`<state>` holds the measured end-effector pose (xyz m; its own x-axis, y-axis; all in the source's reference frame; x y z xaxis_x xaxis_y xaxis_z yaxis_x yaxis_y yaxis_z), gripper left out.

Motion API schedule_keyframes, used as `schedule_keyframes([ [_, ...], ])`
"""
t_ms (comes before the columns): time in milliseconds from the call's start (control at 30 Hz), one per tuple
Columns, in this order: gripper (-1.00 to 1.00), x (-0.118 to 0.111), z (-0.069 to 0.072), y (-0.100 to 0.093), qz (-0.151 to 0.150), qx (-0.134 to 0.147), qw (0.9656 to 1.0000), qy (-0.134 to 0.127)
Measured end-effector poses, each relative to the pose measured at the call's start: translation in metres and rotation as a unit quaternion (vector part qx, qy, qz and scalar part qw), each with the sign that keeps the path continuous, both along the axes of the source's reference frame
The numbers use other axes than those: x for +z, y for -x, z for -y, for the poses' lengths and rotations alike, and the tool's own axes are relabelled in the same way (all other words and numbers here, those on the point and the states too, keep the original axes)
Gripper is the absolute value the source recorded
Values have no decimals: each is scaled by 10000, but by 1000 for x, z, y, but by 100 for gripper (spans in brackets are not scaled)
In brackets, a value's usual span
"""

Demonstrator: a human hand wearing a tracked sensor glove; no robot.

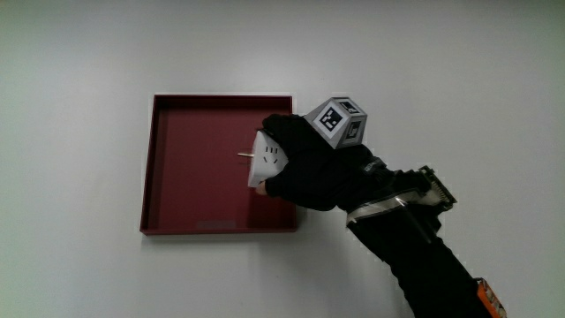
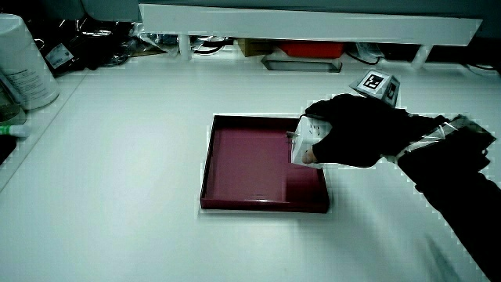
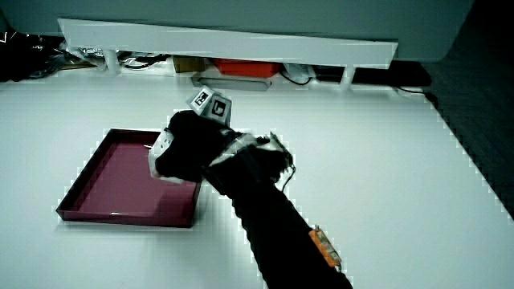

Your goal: Place socket

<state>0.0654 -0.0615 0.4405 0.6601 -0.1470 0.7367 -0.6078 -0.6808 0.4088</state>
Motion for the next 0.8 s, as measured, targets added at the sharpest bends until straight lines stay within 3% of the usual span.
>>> schedule_keyframes([
  [133, 0, 2, -2, 14, 122, -73, 9999, 76],
  [200, 0, 7, -3, 19, 40, -91, 10000, 8],
  [367, 0, 14, -8, 32, 78, -160, 9997, 176],
  [800, 0, 62, -19, 46, -472, -289, 9970, 535],
])
